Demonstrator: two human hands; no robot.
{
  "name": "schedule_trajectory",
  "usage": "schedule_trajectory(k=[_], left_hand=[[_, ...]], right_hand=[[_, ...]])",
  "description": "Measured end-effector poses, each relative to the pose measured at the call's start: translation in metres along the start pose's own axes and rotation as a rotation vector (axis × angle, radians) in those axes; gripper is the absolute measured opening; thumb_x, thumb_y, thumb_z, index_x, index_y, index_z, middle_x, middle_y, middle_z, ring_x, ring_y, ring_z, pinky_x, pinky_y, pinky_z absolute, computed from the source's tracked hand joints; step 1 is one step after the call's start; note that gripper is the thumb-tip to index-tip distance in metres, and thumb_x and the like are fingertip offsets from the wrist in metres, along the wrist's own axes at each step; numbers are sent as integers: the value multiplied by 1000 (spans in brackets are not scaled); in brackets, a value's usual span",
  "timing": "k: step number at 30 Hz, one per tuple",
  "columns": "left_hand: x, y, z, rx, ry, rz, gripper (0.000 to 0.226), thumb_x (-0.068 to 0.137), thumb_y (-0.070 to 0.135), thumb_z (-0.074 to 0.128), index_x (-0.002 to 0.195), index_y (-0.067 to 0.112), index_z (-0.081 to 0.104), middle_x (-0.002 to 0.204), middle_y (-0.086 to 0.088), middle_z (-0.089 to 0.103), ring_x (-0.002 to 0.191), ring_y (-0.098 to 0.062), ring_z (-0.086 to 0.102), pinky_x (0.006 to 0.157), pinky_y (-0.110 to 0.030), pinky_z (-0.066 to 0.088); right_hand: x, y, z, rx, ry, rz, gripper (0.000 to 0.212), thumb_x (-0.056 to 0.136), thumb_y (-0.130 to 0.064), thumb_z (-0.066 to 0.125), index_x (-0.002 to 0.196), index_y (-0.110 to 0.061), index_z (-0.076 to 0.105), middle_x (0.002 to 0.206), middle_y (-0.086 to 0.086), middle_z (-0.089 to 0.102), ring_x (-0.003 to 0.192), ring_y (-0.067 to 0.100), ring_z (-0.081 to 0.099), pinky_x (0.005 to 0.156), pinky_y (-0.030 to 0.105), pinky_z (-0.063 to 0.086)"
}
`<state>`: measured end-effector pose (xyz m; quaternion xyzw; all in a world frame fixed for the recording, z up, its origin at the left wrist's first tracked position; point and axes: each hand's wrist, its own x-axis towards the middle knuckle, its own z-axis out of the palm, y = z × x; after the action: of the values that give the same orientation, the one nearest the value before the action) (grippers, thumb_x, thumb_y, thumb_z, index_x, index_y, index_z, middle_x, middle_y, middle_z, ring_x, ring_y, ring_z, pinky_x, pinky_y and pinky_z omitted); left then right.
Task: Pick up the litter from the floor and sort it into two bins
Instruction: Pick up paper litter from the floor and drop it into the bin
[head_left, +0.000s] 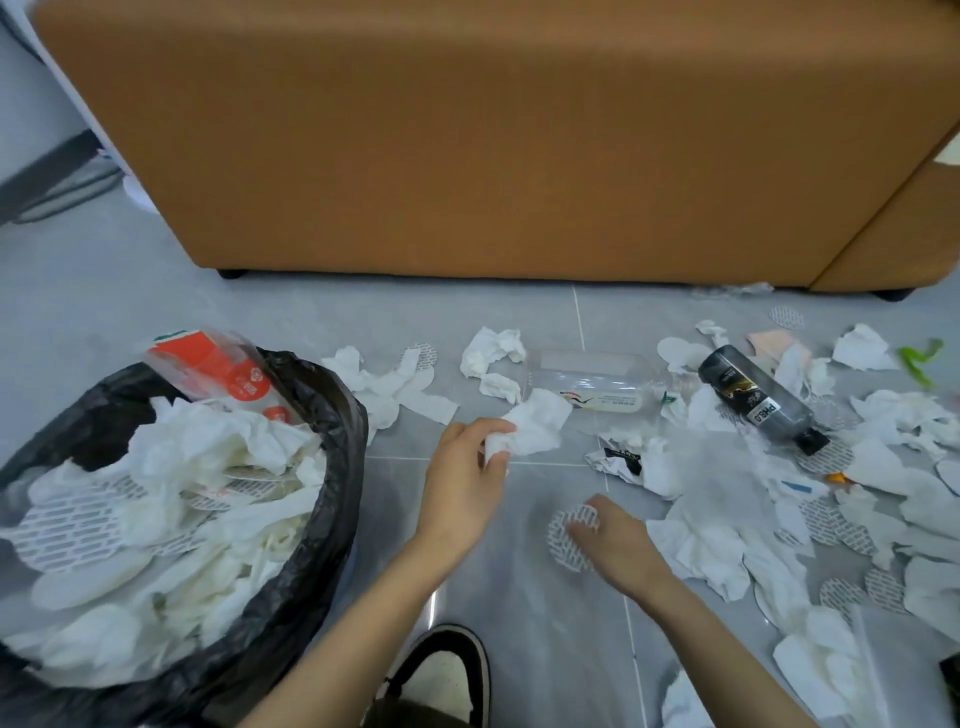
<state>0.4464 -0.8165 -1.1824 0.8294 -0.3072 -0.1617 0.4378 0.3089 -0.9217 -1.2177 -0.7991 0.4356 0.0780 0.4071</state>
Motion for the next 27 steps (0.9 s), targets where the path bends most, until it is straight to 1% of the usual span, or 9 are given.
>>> schedule_trajectory(k=[3, 10, 14, 16, 20, 22, 23, 25, 27], left_hand=[[-1, 34, -32, -97, 69, 66, 29, 88, 10, 58, 107, 31, 64, 101, 7, 53, 68, -2, 51, 77, -15, 44], [-20, 80, -138, -125, 340, 185, 32, 85, 7, 61, 101, 34, 66, 94, 9, 53, 70, -1, 48, 70, -12, 41], [-46, 65, -199, -59, 447, 125, 30, 87, 10, 59, 102, 35, 66, 94, 8, 52, 77, -3, 52, 76, -11, 42], [-58, 54, -219, 2, 462, 89, 29, 88, 10, 58, 103, 33, 66, 93, 9, 49, 81, 0, 49, 74, -5, 39], [-83, 26, -249, 144, 457, 2, 28, 89, 9, 55, 107, 29, 65, 97, 8, 46, 81, 2, 48, 71, 2, 32], [-93, 10, -259, 236, 419, -38, 29, 89, 11, 55, 110, 28, 64, 103, 7, 45, 90, -4, 50, 74, -3, 34], [-97, 3, -262, 298, 399, -55, 29, 88, 13, 55, 112, 28, 64, 107, 6, 45, 99, -10, 51, 81, -10, 37], [-106, -7, -268, 387, 373, -113, 30, 88, 19, 57, 116, 29, 62, 117, 3, 46, 114, -20, 46, 95, -33, 41], [-110, -11, -270, 422, 356, -130, 32, 89, 23, 58, 120, 29, 60, 128, 2, 45, 122, -22, 40, 102, -38, 37]], right_hand=[[-8, -43, -33, 175, 94, -61, 6, 94, -20, 51, 95, -14, 49, 89, 2, 58, 87, 22, 56, 75, 33, 43], [-53, -152, -81, 344, 124, -257, 4, 93, -22, 56, 92, -18, 56, 85, 2, 59, 68, 12, 53, 54, 23, 41], [-76, -207, -65, 319, 45, -375, 6, 90, -22, 61, 93, -17, 60, 80, -2, 62, 62, 8, 52, 54, 20, 38], [-82, -226, -49, 307, 14, -413, 6, 89, -22, 63, 92, -17, 61, 78, -5, 62, 61, 5, 52, 53, 17, 36], [-92, -256, -6, 306, -87, -473, 22, 91, -23, 61, 111, -13, 63, 87, 0, 63, 57, 6, 56, 55, 19, 46], [-98, -263, 13, 322, -162, -471, 34, 93, -22, 57, 126, -12, 57, 97, 3, 64, 60, 7, 61, 60, 20, 54], [-100, -262, 19, 287, -152, -479, 37, 94, -23, 55, 129, -12, 54, 100, 1, 64, 66, 9, 63, 68, 22, 56], [-101, -261, 28, 175, -70, -517, 38, 94, -21, 54, 130, -12, 54, 101, -2, 64, 82, 11, 61, 85, 26, 52], [-100, -258, 30, 119, 6, -530, 37, 93, -17, 54, 129, -13, 56, 113, 0, 64, 95, 11, 57, 90, 22, 44]])
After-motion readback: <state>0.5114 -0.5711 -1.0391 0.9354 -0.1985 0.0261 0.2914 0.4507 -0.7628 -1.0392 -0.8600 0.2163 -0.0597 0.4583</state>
